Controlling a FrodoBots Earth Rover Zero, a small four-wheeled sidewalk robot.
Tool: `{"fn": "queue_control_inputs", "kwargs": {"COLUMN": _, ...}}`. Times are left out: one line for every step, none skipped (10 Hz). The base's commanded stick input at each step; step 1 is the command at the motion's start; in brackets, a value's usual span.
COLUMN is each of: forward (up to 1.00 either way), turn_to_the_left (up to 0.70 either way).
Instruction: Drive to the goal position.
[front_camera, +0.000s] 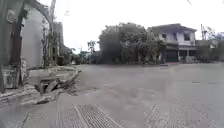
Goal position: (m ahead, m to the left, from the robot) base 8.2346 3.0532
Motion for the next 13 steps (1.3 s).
{"fn": "queue_control_inputs", "kwargs": {"forward": 1.0, "turn_to_the_left": 0.03}}
{"fn": "queue_control_inputs", "kwargs": {"forward": 1.0, "turn_to_the_left": 0.03}}
{"fn": "queue_control_inputs", "kwargs": {"forward": 1.0, "turn_to_the_left": 0.03}}
{"fn": "queue_control_inputs", "kwargs": {"forward": 1.0, "turn_to_the_left": 0.03}}
{"fn": "queue_control_inputs", "kwargs": {"forward": 1.0, "turn_to_the_left": 0.03}}
{"fn": "queue_control_inputs", "kwargs": {"forward": 1.0, "turn_to_the_left": 0.03}}
{"fn": "queue_control_inputs", "kwargs": {"forward": 1.0, "turn_to_the_left": 0.03}}
{"fn": "queue_control_inputs", "kwargs": {"forward": 1.0, "turn_to_the_left": 0.03}}
{"fn": "queue_control_inputs", "kwargs": {"forward": 1.0, "turn_to_the_left": 0.12}}
{"fn": "queue_control_inputs", "kwargs": {"forward": 1.0, "turn_to_the_left": 0.43}}
{"fn": "queue_control_inputs", "kwargs": {"forward": 1.0, "turn_to_the_left": 0.38}}
{"fn": "queue_control_inputs", "kwargs": {"forward": 1.0, "turn_to_the_left": 0.04}}
{"fn": "queue_control_inputs", "kwargs": {"forward": 1.0, "turn_to_the_left": 0.03}}
